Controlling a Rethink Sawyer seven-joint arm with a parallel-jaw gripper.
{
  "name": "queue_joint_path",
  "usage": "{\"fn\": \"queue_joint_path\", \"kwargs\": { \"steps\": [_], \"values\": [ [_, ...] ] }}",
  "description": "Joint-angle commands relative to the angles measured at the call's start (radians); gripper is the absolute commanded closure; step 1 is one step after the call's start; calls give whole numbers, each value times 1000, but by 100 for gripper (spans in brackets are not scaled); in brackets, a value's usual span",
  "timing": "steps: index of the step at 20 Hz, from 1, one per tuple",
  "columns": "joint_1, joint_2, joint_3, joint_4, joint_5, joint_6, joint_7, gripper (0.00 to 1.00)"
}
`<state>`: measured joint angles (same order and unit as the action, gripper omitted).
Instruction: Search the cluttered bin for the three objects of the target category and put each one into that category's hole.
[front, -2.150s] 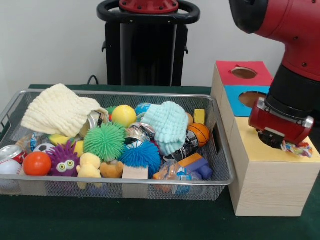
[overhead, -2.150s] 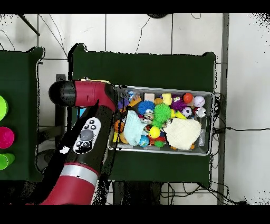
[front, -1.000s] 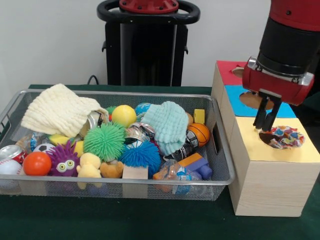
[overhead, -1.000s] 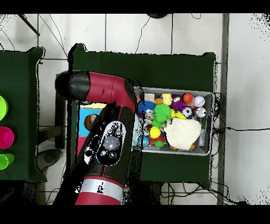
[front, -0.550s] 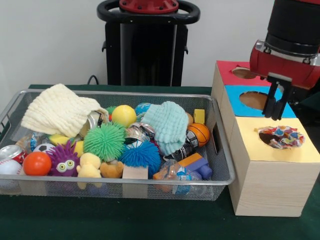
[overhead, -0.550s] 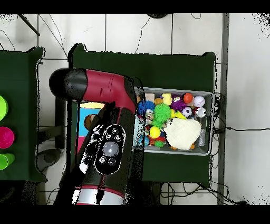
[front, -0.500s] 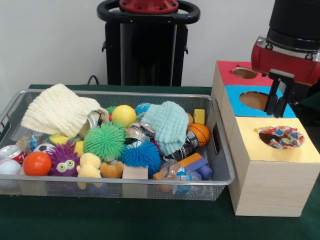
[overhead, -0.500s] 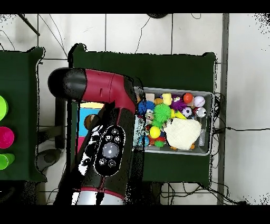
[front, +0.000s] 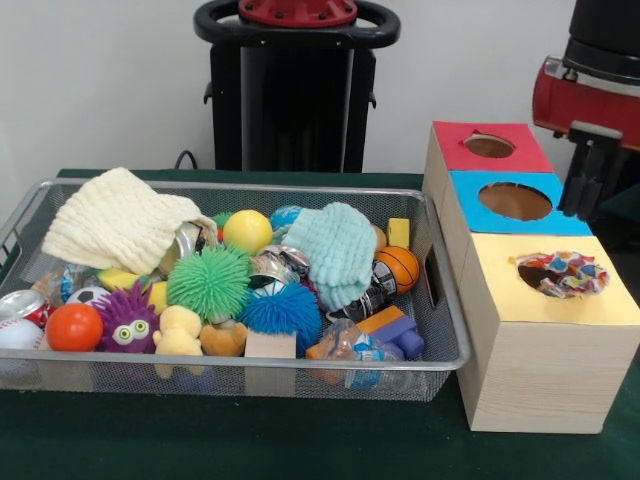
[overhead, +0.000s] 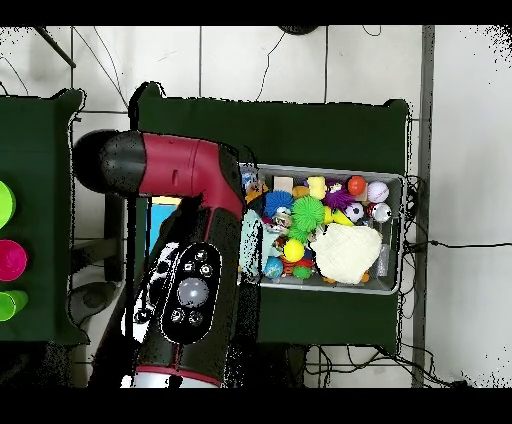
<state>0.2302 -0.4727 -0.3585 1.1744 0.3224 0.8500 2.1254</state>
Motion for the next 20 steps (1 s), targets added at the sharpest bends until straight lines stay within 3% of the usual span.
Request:
{"fn": "queue_joint_path", "kwargs": {
  "steps": [1,20],
  "values": [
    [27,57,84,51,-6,46,178,100],
    [59,108,35,23,11,-31,239,100]
  ]
}}
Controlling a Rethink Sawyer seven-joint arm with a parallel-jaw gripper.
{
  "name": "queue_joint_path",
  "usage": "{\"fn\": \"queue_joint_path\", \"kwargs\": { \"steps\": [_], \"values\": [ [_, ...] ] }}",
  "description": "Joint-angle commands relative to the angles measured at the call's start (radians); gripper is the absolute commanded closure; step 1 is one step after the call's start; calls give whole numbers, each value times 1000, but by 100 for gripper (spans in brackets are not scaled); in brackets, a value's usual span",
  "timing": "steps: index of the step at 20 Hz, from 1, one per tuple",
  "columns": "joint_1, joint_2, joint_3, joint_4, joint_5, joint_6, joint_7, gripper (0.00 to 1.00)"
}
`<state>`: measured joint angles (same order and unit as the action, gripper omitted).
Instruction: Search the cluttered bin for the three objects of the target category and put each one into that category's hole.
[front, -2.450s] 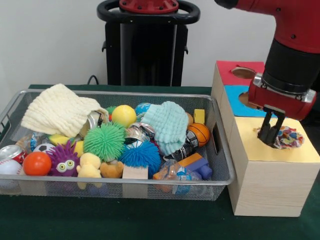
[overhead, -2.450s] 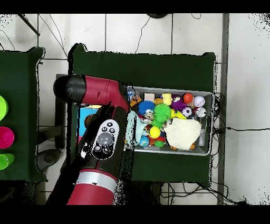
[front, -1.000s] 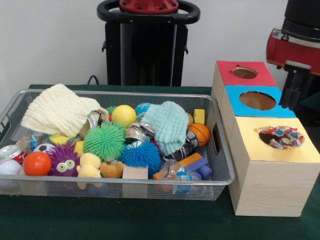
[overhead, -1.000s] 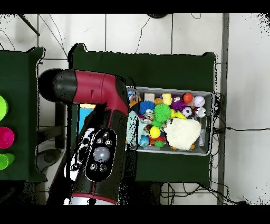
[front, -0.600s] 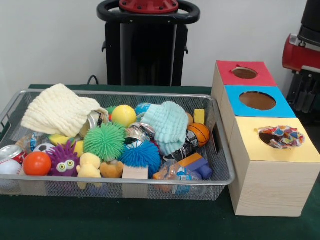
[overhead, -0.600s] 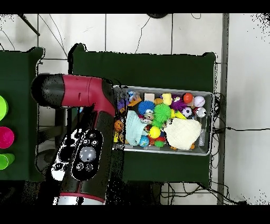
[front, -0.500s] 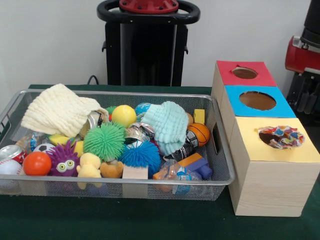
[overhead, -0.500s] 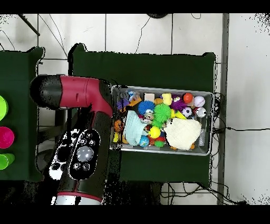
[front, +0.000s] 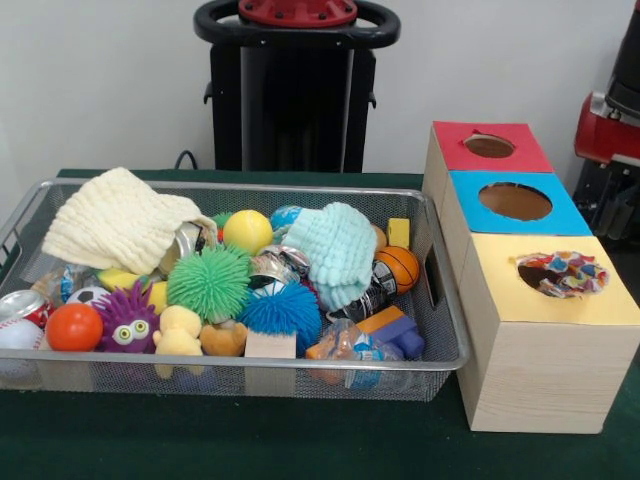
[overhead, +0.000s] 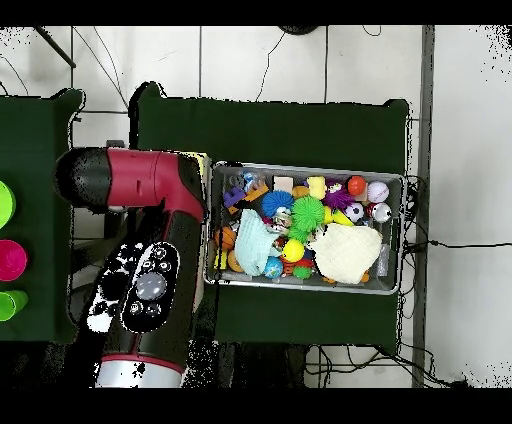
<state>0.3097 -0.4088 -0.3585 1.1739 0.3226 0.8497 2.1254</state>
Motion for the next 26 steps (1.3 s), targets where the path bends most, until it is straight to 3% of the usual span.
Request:
{"fn": "queue_joint_path", "kwargs": {
  "steps": [1,10,26],
  "values": [
    [-25,45,34,16,12,-27,239,100],
    [-27,47,14,-23,10,8,245,100],
    [-29,103,4,-41,8,-43,254,100]
  ]
}}
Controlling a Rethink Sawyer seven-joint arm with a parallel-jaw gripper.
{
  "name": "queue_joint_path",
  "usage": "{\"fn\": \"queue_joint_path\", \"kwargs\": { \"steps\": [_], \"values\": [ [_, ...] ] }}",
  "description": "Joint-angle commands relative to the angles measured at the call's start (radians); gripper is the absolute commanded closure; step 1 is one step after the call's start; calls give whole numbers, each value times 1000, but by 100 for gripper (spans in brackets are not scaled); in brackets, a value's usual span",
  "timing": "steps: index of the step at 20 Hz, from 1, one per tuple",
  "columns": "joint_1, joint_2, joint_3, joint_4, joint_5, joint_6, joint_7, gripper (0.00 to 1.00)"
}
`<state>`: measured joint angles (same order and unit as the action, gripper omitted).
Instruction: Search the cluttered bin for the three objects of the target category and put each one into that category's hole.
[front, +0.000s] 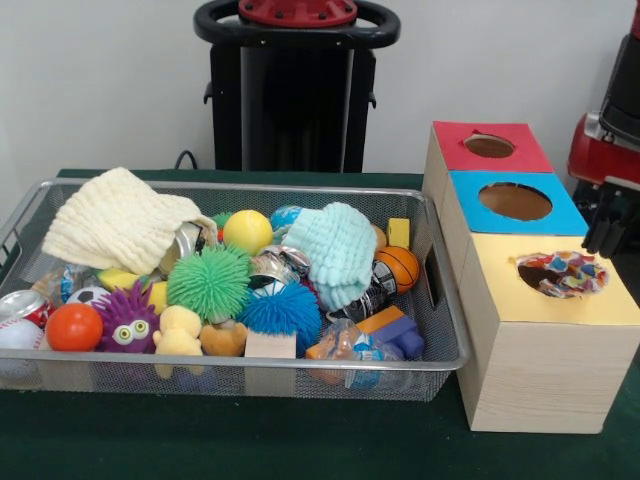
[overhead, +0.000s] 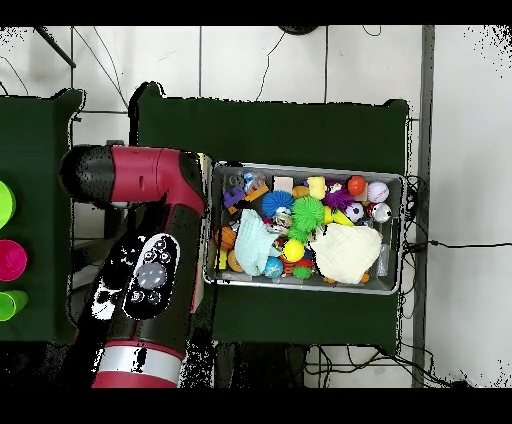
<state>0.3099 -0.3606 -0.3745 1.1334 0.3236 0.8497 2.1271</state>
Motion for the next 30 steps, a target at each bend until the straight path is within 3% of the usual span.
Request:
{"fn": "queue_joint_path", "kwargs": {
  "steps": [1,12,30],
  "values": [
    [-31,56,17,-1,6,-42,250,100],
    [-28,53,1,37,-1,-62,232,100],
    [-7,97,-28,7,11,-73,262,100]
  ]
}}
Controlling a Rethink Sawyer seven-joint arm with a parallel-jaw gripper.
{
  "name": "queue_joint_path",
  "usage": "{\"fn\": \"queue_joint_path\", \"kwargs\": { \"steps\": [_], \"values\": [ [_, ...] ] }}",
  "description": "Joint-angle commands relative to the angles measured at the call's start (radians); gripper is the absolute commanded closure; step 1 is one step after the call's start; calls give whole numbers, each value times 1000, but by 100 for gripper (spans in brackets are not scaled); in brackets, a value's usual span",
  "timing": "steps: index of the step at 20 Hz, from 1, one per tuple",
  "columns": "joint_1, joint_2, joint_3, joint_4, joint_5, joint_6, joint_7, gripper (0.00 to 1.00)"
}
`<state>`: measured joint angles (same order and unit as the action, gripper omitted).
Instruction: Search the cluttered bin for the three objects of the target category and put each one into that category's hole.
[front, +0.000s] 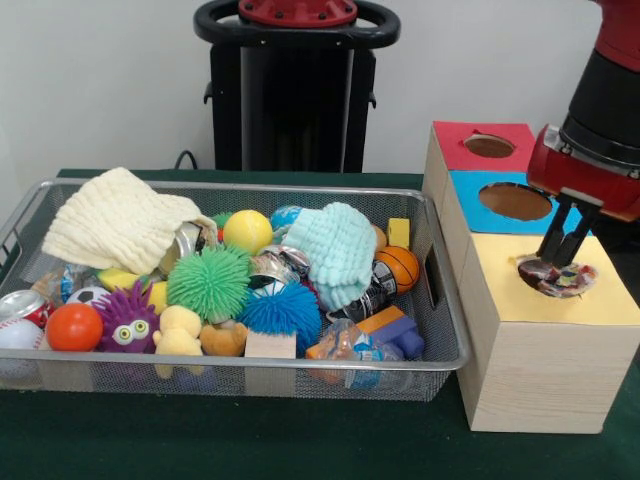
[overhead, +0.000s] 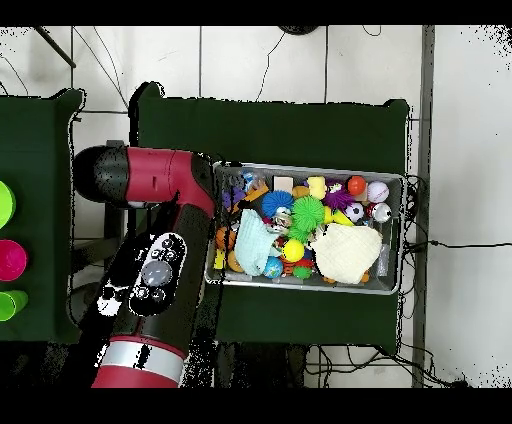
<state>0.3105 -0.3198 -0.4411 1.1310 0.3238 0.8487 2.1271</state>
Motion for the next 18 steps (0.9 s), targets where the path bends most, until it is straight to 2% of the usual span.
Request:
{"fn": "queue_joint_path", "kwargs": {
  "steps": [1,18],
  "values": [
    [-6,61,39,8,14,-75,264,100],
    [35,72,16,-5,49,-46,304,100]
  ]
}}
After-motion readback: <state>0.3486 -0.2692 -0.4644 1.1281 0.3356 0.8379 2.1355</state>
